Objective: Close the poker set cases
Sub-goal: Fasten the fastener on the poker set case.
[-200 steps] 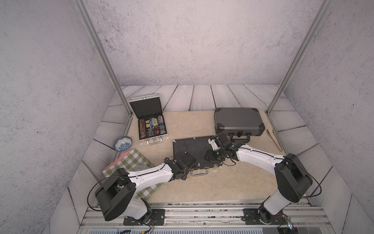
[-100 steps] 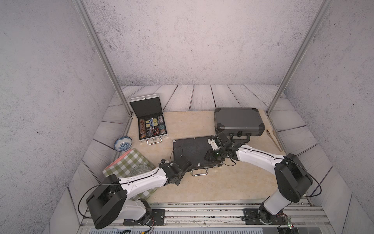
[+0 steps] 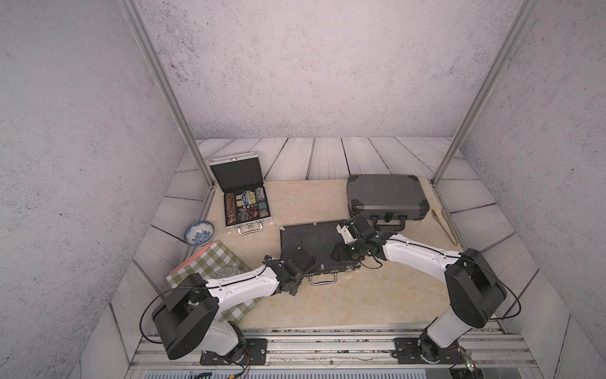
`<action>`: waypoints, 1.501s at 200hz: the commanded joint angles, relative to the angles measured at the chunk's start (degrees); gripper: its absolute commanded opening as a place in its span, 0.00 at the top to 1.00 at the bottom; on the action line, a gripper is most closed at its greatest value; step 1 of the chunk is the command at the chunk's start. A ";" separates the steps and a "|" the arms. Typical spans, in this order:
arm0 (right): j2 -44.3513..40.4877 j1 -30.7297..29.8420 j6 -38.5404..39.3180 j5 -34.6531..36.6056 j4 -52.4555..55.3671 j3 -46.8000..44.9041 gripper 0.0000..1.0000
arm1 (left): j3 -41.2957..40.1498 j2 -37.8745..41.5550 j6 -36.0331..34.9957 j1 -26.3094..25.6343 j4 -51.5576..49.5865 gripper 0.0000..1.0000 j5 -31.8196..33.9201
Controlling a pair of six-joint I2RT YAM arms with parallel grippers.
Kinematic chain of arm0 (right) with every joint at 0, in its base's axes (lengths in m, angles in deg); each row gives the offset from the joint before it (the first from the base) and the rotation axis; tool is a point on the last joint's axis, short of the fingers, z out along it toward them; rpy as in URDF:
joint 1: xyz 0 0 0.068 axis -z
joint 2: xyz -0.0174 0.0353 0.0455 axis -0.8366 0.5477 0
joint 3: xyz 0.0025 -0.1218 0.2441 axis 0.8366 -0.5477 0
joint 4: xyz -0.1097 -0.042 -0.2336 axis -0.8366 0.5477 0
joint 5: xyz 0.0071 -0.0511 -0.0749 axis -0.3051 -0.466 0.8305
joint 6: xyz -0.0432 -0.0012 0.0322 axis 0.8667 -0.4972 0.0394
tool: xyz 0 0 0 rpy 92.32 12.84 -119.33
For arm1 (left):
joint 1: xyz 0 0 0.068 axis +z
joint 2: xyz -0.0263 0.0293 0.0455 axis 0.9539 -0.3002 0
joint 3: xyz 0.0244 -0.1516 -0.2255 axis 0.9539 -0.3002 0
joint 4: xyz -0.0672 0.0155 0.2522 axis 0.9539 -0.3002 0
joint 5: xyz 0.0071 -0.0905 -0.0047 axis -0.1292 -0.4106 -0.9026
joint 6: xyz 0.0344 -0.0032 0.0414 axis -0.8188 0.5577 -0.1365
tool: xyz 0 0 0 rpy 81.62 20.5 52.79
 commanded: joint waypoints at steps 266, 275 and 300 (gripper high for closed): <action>3.71 2.61 4.32 2.72 10.61 1.31 0.60 | -1.47 -0.10 3.28 -1.01 1.34 0.05 -4.47; 3.75 3.07 4.58 2.64 10.61 1.25 0.60 | -0.95 -1.33 4.37 -1.02 1.56 0.06 -3.85; 3.68 4.09 5.20 1.98 10.60 0.64 0.60 | 0.29 -3.48 7.22 -1.03 -0.48 0.06 -2.27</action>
